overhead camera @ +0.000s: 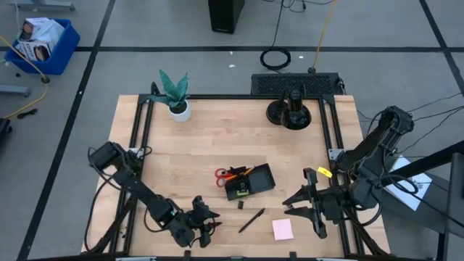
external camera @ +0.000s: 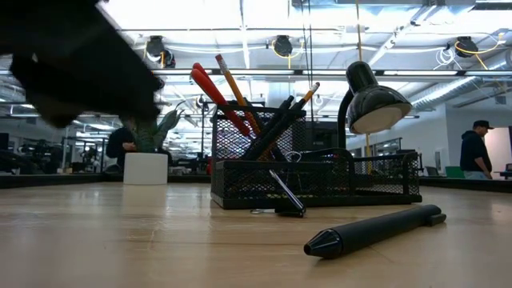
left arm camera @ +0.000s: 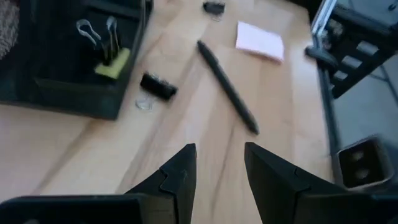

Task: Pick and place office supplies into organizer
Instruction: Put the left black binder clip into the black desk organizer

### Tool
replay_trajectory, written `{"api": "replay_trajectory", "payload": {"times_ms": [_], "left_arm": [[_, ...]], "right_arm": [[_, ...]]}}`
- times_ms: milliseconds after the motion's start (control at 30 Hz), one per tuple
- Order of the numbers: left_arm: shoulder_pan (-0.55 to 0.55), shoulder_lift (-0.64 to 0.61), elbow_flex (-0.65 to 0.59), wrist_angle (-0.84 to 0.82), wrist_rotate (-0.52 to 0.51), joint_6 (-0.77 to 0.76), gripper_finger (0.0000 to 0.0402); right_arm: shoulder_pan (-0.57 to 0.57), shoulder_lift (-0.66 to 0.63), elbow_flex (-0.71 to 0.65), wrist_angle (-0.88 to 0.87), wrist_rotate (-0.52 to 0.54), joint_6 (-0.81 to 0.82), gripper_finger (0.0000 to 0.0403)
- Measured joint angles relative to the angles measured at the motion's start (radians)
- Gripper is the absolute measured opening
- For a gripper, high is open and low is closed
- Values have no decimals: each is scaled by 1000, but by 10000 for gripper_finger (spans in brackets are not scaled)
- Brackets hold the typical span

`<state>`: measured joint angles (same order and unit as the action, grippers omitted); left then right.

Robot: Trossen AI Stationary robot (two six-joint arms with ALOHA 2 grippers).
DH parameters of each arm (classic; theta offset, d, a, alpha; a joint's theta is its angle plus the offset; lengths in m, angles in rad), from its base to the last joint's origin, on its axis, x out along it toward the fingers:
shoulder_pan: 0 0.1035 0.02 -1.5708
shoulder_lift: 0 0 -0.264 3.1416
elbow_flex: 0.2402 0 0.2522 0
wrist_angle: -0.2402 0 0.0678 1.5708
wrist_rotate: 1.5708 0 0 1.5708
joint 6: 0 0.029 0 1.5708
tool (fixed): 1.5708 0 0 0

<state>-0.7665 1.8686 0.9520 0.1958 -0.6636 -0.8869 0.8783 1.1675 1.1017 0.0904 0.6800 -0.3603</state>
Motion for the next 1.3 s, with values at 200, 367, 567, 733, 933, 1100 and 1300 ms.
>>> {"api": "replay_trajectory", "payload": {"times_ms": [200,367,567,733,933,1100,1300], "left_arm": [[13,89,-1,109,-19,53,141],[38,108,0,145,-42,109,141],[50,109,0,178,-44,196,141],[45,109,0,178,-44,235,141],[37,109,54,192,-35,329,141],[51,109,104,172,-42,354,141],[60,109,149,144,-25,381,141]], "right_arm": [[0,0,0,-5,0,6,100],[0,0,0,-16,0,34,100],[0,0,0,-33,0,42,100],[0,0,0,-43,0,42,100],[0,0,0,-43,0,42,100],[0,0,0,-44,0,42,100],[0,0,0,-66,-1,51,100]]}}
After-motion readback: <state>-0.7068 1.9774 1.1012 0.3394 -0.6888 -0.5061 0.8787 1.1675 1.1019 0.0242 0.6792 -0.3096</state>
